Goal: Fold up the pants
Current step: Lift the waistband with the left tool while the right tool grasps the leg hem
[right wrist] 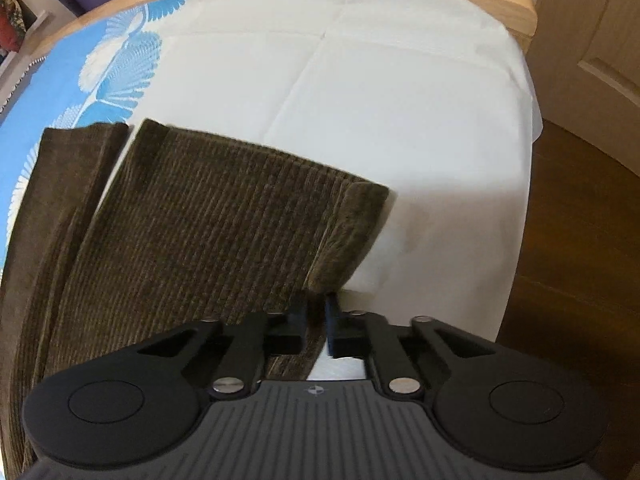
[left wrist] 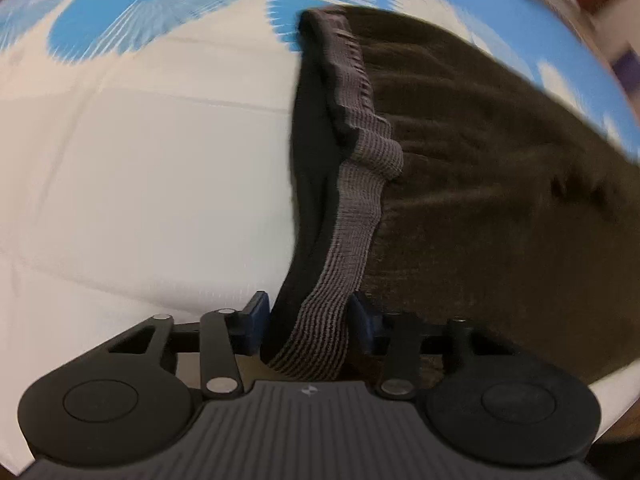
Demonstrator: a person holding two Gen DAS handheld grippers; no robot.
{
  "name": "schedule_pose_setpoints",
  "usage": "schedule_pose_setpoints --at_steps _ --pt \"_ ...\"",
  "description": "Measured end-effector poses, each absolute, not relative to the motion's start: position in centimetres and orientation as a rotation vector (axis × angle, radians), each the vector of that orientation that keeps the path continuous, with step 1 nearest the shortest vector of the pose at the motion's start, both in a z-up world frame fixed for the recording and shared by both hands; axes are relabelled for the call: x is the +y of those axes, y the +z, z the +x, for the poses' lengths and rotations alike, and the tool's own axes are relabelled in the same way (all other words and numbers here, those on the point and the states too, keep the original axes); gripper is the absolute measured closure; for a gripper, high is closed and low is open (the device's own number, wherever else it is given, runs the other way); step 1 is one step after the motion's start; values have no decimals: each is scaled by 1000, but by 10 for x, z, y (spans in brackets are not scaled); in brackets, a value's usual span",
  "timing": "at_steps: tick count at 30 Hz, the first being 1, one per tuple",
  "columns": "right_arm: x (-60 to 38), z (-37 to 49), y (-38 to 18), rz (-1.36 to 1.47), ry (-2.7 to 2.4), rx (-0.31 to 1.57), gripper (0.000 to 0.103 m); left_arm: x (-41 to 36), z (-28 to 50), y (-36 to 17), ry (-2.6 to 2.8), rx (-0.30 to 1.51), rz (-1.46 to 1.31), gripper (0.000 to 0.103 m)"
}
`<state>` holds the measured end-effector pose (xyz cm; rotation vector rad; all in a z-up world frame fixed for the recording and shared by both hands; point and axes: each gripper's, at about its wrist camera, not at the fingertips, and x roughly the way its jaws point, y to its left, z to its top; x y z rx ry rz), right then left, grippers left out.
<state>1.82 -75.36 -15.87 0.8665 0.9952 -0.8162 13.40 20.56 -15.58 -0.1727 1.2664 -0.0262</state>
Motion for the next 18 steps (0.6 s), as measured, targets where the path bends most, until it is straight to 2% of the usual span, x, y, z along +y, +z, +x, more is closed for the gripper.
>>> schedule_pose_setpoints --at_steps 1,3,4,9,15,17,18 --pt "-752 18 -155 854 -807 983 99 201 134 -152 -44 1260 -152 79" --pt "-748 18 -145 819 -777 946 100 203 133 -141 -43 1244 -152 92" --pt "-745 19 -139 793 -756 924 100 208 132 -134 -40 1231 -182 94" --pt "-738 14 -113 730 -675 802 101 234 110 -95 -39 1139 -283 96" --pt "-746 5 -138 787 -756 987 101 219 99 -111 3 1294 -64 96" --pt "-749 6 -144 786 -767 1027 100 214 98 -110 60 1274 44 95" --pt "-749 6 -142 753 -791 1038 98 214 98 -102 50 1234 22 90"
